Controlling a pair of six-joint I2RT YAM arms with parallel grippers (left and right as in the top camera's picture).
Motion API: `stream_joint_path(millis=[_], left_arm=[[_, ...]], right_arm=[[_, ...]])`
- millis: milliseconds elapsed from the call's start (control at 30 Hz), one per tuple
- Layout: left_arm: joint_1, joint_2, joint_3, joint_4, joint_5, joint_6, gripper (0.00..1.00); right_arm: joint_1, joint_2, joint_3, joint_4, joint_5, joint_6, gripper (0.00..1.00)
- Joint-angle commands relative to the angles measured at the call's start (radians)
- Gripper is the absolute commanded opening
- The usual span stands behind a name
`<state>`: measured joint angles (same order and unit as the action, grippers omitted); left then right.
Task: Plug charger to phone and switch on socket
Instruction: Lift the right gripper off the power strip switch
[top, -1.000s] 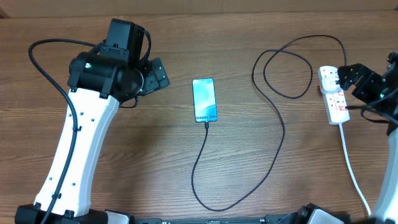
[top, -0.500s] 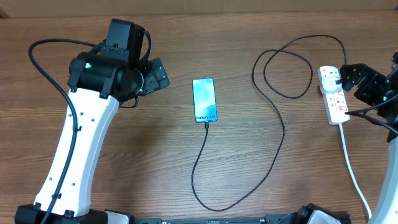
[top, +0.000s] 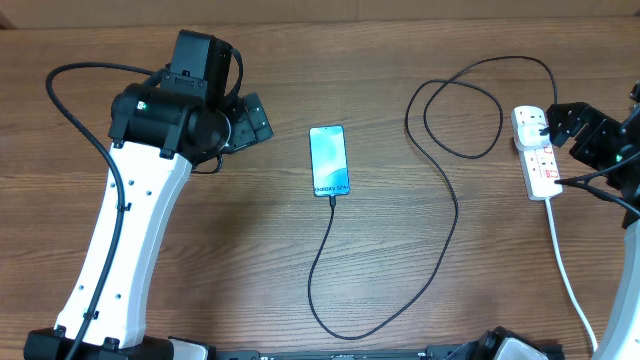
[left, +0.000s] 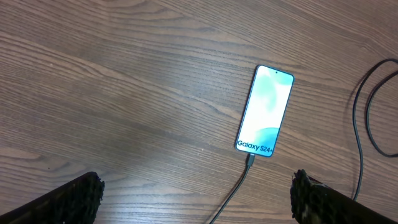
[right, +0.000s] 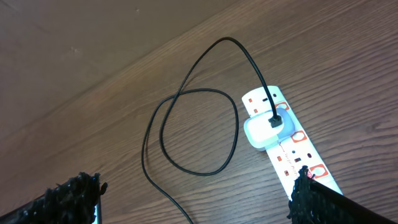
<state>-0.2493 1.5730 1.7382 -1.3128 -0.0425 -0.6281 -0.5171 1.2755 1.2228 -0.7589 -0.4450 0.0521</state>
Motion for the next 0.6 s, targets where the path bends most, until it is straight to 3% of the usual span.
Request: stream_joint_path(millis=[0, 567], left_arm=[[-0.006, -0.007, 0.005, 0.001, -0.016, 0.012, 1.00], [-0.006, -0.007, 0.005, 0.001, -0.017, 0.026, 1.00]], right_arm=[[0.000, -0.003, -0.005, 0.001, -0.003, -0.007, 1.00], [0.000, -0.003, -0.005, 0.001, -0.003, -0.007, 1.00]])
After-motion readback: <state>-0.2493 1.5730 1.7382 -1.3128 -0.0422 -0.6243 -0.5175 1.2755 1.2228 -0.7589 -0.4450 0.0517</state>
